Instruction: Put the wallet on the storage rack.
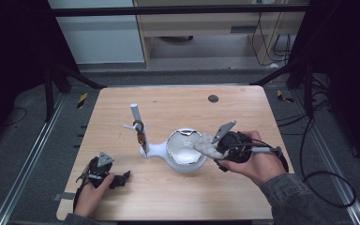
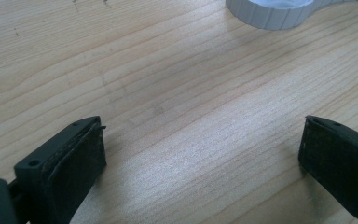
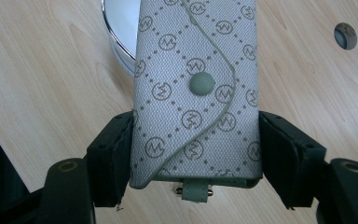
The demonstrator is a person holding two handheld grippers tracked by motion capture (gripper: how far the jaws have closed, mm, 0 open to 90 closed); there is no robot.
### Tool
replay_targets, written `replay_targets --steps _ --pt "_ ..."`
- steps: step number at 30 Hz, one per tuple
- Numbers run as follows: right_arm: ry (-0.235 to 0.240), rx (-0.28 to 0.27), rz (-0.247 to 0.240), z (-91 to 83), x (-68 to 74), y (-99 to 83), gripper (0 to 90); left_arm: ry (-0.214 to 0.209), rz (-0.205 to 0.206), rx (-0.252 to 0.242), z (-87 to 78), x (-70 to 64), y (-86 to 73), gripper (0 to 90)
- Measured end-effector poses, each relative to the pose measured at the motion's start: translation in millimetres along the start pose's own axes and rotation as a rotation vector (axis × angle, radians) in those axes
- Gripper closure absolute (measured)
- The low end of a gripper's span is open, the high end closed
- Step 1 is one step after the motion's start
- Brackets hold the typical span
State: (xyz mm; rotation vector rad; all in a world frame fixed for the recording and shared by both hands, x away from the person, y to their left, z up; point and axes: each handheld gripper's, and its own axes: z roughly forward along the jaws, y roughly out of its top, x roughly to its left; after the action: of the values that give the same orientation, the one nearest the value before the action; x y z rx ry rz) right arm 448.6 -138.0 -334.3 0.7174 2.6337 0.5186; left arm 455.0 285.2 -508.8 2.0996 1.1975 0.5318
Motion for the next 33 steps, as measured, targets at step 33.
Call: replay_targets --steps 33 --pt "0.019 0.074 -0.121 24.5 22.9 34.1 31.7 -0.002 -0.003 -0.007 0.4 -0.6 0.0 0.0"
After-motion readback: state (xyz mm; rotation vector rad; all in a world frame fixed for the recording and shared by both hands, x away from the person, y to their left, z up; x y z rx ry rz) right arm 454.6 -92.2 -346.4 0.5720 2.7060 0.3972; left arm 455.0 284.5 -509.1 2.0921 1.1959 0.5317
